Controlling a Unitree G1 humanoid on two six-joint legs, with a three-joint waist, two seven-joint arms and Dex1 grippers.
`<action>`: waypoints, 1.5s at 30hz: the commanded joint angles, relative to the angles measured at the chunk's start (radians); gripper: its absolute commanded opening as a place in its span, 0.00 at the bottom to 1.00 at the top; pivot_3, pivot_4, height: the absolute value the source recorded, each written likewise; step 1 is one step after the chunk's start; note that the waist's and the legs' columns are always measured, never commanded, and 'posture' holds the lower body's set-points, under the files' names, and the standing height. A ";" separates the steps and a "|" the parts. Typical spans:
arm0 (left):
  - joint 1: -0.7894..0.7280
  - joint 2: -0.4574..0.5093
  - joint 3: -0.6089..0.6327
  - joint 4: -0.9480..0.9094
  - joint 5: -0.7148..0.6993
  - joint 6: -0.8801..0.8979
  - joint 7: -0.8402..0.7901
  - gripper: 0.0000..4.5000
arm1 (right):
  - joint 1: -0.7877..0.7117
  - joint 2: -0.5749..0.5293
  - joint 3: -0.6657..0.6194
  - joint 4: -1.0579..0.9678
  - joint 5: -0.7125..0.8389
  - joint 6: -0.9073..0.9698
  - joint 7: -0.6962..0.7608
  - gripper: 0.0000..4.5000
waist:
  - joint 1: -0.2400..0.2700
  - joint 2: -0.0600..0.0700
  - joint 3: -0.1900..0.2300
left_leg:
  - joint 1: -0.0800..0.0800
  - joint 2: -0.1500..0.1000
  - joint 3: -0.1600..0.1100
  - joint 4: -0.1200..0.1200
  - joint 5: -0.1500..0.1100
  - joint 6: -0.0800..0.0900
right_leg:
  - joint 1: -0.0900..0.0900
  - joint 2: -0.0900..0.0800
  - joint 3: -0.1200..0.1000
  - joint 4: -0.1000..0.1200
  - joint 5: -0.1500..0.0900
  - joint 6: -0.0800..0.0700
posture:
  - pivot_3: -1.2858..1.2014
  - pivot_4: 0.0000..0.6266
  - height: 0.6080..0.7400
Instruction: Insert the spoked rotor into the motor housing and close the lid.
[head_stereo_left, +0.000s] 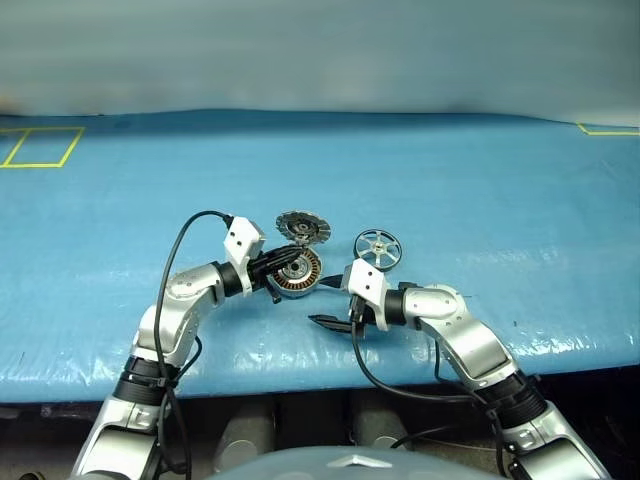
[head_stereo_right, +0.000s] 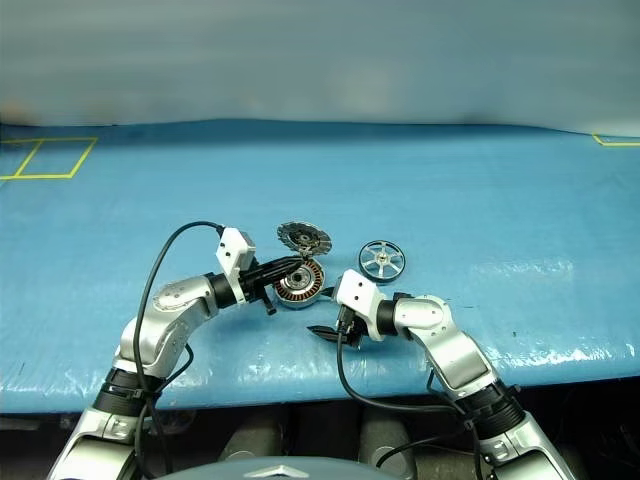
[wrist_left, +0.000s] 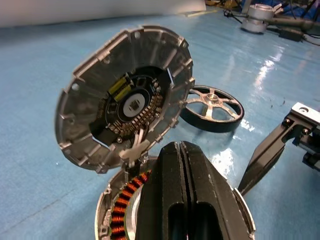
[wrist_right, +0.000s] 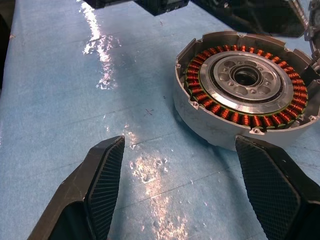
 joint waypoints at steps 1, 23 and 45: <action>0.010 0.020 -0.029 0.029 0.059 -0.014 0.018 0.01 | -0.010 0.012 -0.006 -0.018 0.006 -0.022 -0.006 0.82 | 0.000 0.000 0.000 | 0.000 0.000 0.000 0.000 0.000 0.000 | 0.000 0.000 0.000 0.000 0.000 0.000 | 0.52 0.24 1.00; 0.114 -0.006 0.126 -0.165 -0.080 -0.012 0.040 0.01 | -0.019 0.028 -0.045 -0.008 -0.005 -0.031 -0.075 0.82 | -0.001 0.000 0.000 | 0.000 0.000 0.000 0.000 0.000 0.000 | 0.000 0.000 0.001 0.000 0.000 -0.001 | 0.52 0.24 1.00; 0.373 0.006 0.087 -0.288 -0.072 -0.075 0.090 0.01 | -0.181 -0.043 -0.200 0.131 -0.108 0.131 -0.287 0.82 | 0.008 0.000 0.000 | 0.000 0.000 0.001 0.000 0.000 0.000 | 0.000 -0.001 0.001 -0.001 0.002 -0.004 | 0.52 0.24 1.00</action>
